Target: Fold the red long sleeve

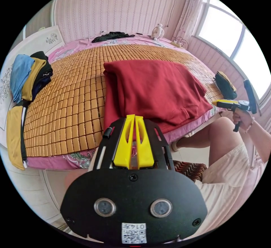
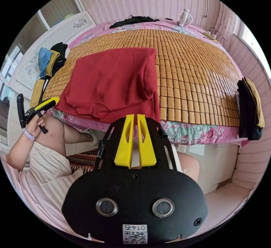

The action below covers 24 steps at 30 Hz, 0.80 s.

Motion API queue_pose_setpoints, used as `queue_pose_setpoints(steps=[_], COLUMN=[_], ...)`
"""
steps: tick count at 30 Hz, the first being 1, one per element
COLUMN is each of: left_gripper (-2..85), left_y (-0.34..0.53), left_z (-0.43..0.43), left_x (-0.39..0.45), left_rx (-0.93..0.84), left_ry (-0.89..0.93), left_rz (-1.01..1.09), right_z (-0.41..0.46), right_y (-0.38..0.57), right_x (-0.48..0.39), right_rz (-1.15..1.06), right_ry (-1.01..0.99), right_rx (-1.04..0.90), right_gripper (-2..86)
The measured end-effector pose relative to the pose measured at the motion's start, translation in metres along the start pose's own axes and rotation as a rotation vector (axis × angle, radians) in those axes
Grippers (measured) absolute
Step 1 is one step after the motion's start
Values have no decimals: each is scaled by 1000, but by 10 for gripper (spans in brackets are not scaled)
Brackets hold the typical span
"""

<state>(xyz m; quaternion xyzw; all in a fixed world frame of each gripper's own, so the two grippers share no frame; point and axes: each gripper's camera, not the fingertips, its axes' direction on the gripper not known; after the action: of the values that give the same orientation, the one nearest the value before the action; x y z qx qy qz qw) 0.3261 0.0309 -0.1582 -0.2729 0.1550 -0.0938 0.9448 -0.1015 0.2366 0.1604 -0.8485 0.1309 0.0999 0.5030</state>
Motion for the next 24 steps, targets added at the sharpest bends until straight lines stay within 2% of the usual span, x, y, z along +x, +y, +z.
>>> queue_pose_setpoints(steps=[3, 6, 9, 13, 19, 24], left_gripper=[-10, -10, -10, -10, -10, -10], left_y=[11, 16, 16, 3, -33, -47], left_z=[-19, -25, -25, -17, 10, 44], left_x=[16, 41, 64, 91, 117, 132], left_rx=[14, -7, -14, -26, -65, -157], left_ry=[45, 73, 106, 142, 120, 29], left_rz=[11, 76, 124, 198, 257, 303], right_z=[-11, -19, -22, -27, -37, -12], right_y=[21, 32, 20, -9, -112, -232], right_x=[-9, -25, -39, -53, -96, -147], right_rz=[-27, -92, -130, -187, -403, -544], right_ry=[-84, -74, -28, -82, -49, 23], right_rx=[16, 41, 15, -26, -5, -74], right_gripper=[38, 22, 4, -7, -9, -9])
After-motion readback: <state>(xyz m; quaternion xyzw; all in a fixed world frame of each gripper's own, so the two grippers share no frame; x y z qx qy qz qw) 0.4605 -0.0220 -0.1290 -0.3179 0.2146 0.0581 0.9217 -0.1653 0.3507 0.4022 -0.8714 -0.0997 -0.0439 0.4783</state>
